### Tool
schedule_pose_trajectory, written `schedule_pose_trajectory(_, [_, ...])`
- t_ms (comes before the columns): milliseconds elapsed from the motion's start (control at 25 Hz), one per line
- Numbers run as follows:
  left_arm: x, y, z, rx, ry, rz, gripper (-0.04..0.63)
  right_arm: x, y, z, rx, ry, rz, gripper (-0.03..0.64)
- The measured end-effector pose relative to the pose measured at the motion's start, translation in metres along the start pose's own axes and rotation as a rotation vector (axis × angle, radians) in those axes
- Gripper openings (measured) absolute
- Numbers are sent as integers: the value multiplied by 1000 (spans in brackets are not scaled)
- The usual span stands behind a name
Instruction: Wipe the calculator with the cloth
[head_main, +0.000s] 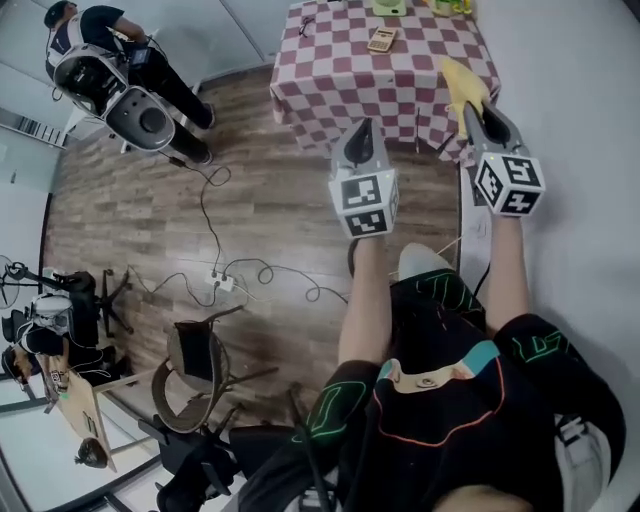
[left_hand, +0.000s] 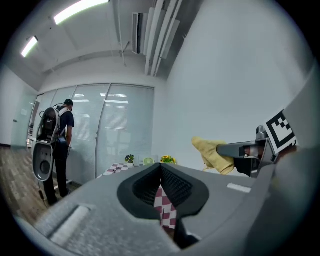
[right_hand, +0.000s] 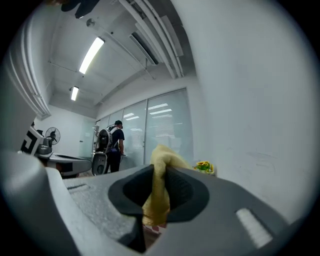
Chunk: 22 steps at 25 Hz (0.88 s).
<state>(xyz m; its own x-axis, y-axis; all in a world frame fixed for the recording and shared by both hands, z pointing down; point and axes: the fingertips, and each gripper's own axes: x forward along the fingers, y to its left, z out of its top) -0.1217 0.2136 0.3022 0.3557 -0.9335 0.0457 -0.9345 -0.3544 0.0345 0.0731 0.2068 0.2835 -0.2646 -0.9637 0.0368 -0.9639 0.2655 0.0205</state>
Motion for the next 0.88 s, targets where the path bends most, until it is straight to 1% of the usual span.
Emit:
schedule_pose_trajectory(80, [2, -4, -7, 0, 14, -20, 9, -4, -9, -6, 7, 19, -33, 64])
schedule_pose_trajectory(160, [5, -1, -6, -4, 13, -25, 9, 0, -10, -6, 6, 22, -43, 64])
schedule_pose_trajectory(280, [18, 6, -13, -10, 23, -24, 9, 16, -9, -10, 3, 30, -32, 64])
schedule_pose_trajectory(440, [49, 29, -39, -35, 79, 5, 10, 56, -9, -31, 0, 57, 14, 64])
schedule_pose_trajectory(640, [110, 37, -44, -31, 124, 9, 11, 113, -43, -31, 29, 81, 13, 64])
schedule_pose_trajectory(800, [177, 37, -75, -4, 189, -13, 10, 167, -78, -65, 76, 112, 8, 65])
schedule_pose_trajectory(880, [205, 40, -88, 12, 239, -25, 10, 192, -92, -80, 111, 127, 2, 64])
